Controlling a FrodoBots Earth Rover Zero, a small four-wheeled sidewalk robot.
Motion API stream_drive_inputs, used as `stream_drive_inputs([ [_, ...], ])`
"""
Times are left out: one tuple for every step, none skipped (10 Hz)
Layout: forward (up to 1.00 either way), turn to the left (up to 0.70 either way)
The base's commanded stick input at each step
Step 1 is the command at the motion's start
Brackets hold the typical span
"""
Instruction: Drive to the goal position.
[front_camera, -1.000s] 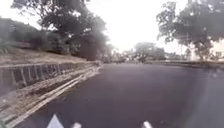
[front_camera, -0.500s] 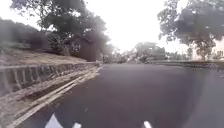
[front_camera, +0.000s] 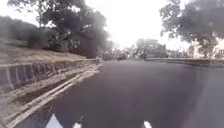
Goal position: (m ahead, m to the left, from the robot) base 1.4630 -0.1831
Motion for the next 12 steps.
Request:
stream_drive_inputs([
  [0.5, -0.5],
  [0.5, -0.5],
  [0.5, -0.5],
  [0.5, -0.5],
  [0.5, -0.5],
  [0.5, -0.5],
  [0.5, -0.48],
  [0.5, -0.42],
  [0.5, -0.37],
  [0.5, -0.31],
  [0.5, -0.26],
  [0.5, -0.2],
])
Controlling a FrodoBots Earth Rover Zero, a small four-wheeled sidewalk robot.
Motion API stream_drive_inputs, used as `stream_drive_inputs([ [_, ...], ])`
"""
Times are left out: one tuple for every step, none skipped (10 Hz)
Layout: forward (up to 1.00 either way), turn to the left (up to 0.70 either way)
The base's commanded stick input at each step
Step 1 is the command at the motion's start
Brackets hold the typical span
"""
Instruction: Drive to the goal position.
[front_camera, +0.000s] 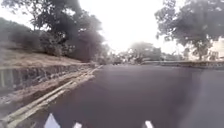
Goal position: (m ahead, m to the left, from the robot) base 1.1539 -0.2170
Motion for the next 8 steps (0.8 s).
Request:
stream_drive_inputs([
  [0.5, -0.14],
  [0.5, -0.09],
  [0.5, -0.09],
  [0.5, -0.09],
  [0.5, -0.09],
  [0.5, -0.09],
  [0.5, -0.09],
  [0.5, -0.09],
])
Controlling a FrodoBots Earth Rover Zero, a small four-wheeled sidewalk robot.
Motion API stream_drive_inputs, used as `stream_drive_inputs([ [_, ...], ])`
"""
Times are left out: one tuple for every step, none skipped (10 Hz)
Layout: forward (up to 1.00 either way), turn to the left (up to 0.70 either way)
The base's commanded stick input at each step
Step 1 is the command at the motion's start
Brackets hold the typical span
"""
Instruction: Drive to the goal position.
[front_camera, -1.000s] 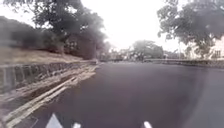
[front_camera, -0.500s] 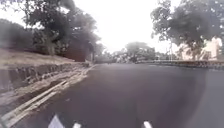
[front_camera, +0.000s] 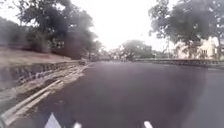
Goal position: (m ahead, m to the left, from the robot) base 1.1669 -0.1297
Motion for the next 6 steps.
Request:
stream_drive_inputs([
  [0.5, -0.09],
  [0.5, -0.09],
  [0.5, -0.09],
  [0.5, -0.09],
  [0.5, -0.09],
  [0.5, -0.09],
])
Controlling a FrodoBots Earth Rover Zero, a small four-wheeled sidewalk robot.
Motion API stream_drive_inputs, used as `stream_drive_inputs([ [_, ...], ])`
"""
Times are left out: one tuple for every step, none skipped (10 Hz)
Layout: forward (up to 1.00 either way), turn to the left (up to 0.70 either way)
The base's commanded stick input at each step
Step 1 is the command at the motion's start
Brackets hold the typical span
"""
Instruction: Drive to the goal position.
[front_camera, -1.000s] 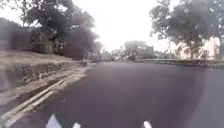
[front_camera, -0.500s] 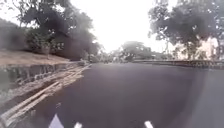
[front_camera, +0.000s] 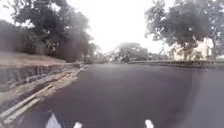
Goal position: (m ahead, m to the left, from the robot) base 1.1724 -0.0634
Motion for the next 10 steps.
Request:
stream_drive_inputs([
  [0.5, -0.09],
  [0.5, -0.06],
  [0.5, 0.05],
  [0.5, 0.15],
  [0.5, 0.26],
  [0.5, 0.37],
  [0.5, 0.47],
  [0.5, 0.5],
  [0.5, 0.5],
  [0.5, 0.5],
])
